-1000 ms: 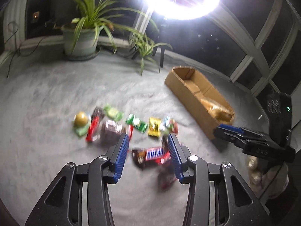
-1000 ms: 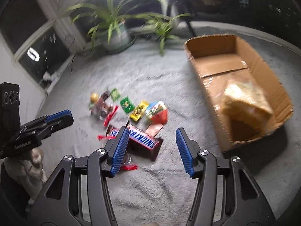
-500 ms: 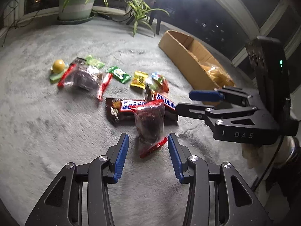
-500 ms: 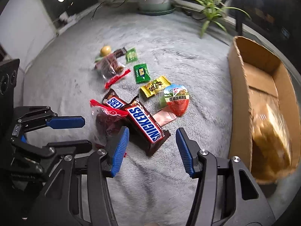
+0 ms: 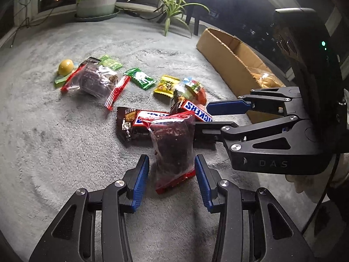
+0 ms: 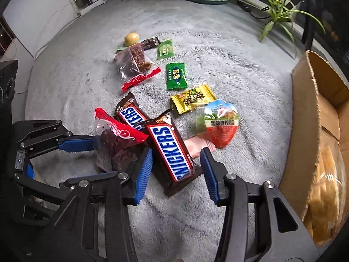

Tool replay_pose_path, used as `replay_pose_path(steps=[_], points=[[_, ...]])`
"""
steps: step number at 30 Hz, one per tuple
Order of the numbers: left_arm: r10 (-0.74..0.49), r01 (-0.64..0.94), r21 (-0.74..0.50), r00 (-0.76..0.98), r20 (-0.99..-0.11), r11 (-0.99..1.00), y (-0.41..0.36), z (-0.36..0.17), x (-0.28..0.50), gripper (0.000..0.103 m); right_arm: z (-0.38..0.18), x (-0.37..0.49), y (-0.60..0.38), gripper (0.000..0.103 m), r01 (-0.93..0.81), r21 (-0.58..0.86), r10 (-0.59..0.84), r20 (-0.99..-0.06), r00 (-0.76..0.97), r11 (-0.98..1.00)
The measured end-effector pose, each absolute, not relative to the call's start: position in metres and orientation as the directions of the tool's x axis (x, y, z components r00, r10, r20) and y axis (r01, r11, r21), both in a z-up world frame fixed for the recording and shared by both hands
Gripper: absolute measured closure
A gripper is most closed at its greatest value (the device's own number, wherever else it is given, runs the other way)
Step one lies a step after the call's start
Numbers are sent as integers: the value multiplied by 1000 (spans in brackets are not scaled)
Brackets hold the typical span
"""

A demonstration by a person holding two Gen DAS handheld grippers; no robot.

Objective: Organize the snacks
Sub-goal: 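Grasp the Snickers bar with the right tool while the left tool grasps the dried-meat bag, then carry both snacks over the box and open both tools to drop them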

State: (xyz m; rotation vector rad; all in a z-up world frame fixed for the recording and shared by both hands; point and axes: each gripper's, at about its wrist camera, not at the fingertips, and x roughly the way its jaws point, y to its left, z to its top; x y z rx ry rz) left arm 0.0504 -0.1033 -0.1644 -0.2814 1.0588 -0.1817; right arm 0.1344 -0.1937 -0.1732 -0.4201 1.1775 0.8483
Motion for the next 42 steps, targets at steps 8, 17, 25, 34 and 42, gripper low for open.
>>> replay_pose_path(steps=[8, 17, 25, 34, 42], points=[[-289, 23, -320, 494, -820, 947, -103, -165, 49, 70, -174, 135, -192, 73, -771, 167, 384, -917, 107, 614], [-309, 34, -340, 512, -801, 940, -97, -155, 47, 74, -162, 133, -208, 73, -729, 209, 428, -895, 125, 651], [-319, 47, -351, 541, -778, 935, -92, -137, 45, 74, -140, 134, -225, 73, -691, 231, 467, -867, 173, 685], [-347, 100, -360, 590, -729, 927, -96, -103, 67, 74, -97, 147, -253, 73, -651, 207, 494, -818, 295, 731], [-372, 177, -340, 627, -684, 924, -119, -77, 104, 74, -69, 175, -299, 73, -558, 191, 466, -786, 406, 808]])
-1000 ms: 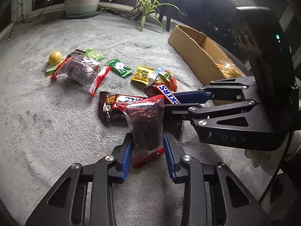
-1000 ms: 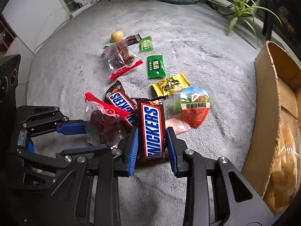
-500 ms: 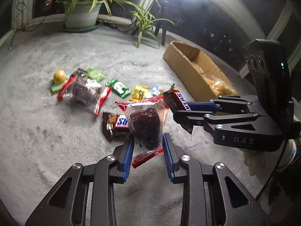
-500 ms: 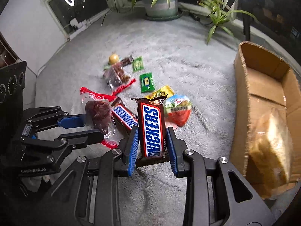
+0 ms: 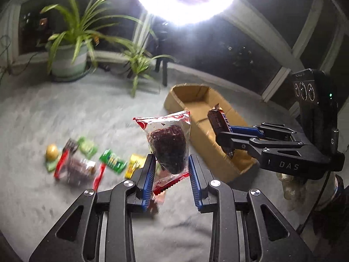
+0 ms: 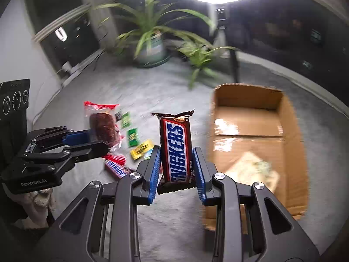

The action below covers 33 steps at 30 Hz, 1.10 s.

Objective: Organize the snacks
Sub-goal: 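Carry both snacks over the box and open both tools to drop them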

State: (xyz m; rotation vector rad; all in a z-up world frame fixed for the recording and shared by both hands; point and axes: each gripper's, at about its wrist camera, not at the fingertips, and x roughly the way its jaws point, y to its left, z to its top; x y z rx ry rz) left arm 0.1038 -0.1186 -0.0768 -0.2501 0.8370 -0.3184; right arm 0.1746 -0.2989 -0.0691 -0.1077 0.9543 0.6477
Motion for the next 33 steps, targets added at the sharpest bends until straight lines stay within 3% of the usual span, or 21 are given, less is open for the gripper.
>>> replay_pose_path(steps=[15, 33], points=[[-419, 300, -295, 588, -692, 907, -196, -78, 192, 74, -80, 227, -388, 73, -330, 110, 275, -815, 510, 938], [-405, 328, -263, 520, -752, 908, -229, -97, 230, 73, -109, 243, -414, 71, -255, 57, 181, -850, 494, 965]])
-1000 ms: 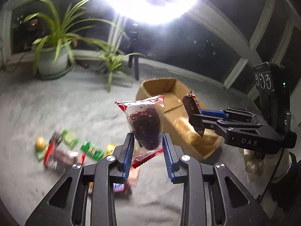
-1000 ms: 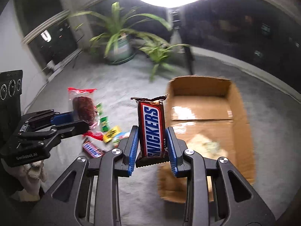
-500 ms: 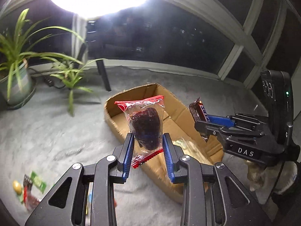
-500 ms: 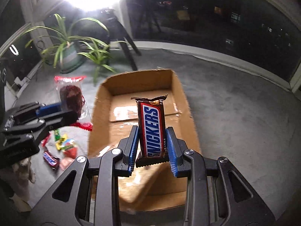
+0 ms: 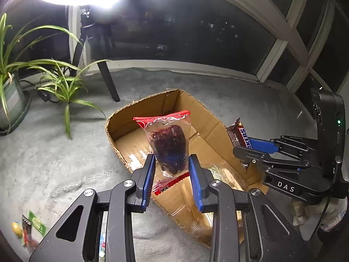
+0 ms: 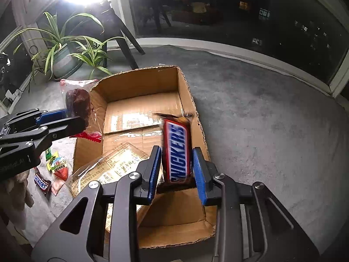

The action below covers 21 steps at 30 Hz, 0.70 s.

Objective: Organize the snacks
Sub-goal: 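Carry both snacks over the box and open both tools to drop them, then grasp a second Snickers bar with the right tool while the left tool grasps another meat bag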

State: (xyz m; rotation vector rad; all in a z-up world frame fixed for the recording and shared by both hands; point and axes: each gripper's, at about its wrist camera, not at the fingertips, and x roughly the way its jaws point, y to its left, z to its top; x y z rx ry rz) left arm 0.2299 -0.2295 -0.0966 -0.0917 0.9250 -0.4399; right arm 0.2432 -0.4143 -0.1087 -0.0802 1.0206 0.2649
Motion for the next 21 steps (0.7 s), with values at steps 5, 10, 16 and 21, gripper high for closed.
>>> replay_pose_path(steps=[5, 10, 16, 21], points=[[-404, 323, -264, 524, -750, 909, -226, -92, 231, 56, -99, 237, -413, 47, -241, 45, 169, -834, 526, 969], [-407, 320, -266, 551, -728, 909, -213, -81, 225, 56, -88, 230, -408, 47, -238, 59, 182, -823, 538, 969], [-419, 324, -274, 575, -702, 905, -185, -60, 215, 56, -71, 214, -394, 47, -231, 97, 214, -798, 563, 968], [-421, 337, -261, 606, -675, 905, -156, -41, 200, 56, -58, 196, -373, 47, -247, 117, 243, -779, 578, 962]])
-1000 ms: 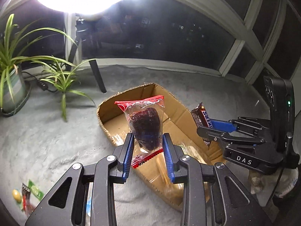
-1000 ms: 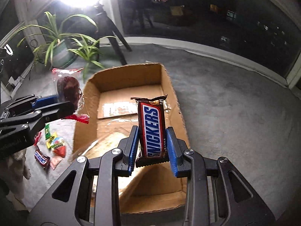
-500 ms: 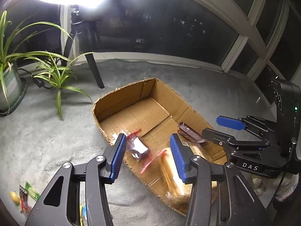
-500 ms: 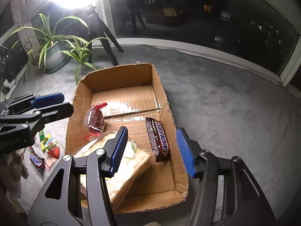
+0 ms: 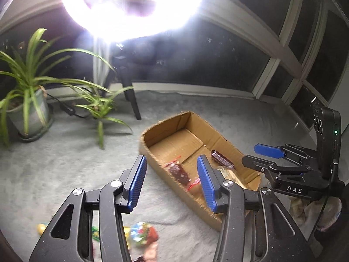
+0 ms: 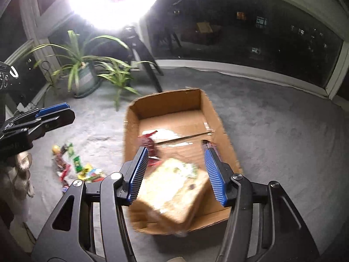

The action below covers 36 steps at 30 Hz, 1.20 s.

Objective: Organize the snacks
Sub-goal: 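Grasp a second Snickers bar with the right tool while the left tool grasps another meat bag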

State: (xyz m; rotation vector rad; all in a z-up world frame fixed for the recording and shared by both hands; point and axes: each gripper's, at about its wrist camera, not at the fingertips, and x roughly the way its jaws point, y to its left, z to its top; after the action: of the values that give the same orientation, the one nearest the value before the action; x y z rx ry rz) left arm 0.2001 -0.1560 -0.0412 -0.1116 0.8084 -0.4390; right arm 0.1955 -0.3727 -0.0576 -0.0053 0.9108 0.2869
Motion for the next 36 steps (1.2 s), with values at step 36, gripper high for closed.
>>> replay_pose_path(steps=[36], points=[[-368, 195, -312, 490, -790, 930, 18, -122, 147, 56, -143, 136, -173, 47, -601, 235, 436, -875, 212, 764]])
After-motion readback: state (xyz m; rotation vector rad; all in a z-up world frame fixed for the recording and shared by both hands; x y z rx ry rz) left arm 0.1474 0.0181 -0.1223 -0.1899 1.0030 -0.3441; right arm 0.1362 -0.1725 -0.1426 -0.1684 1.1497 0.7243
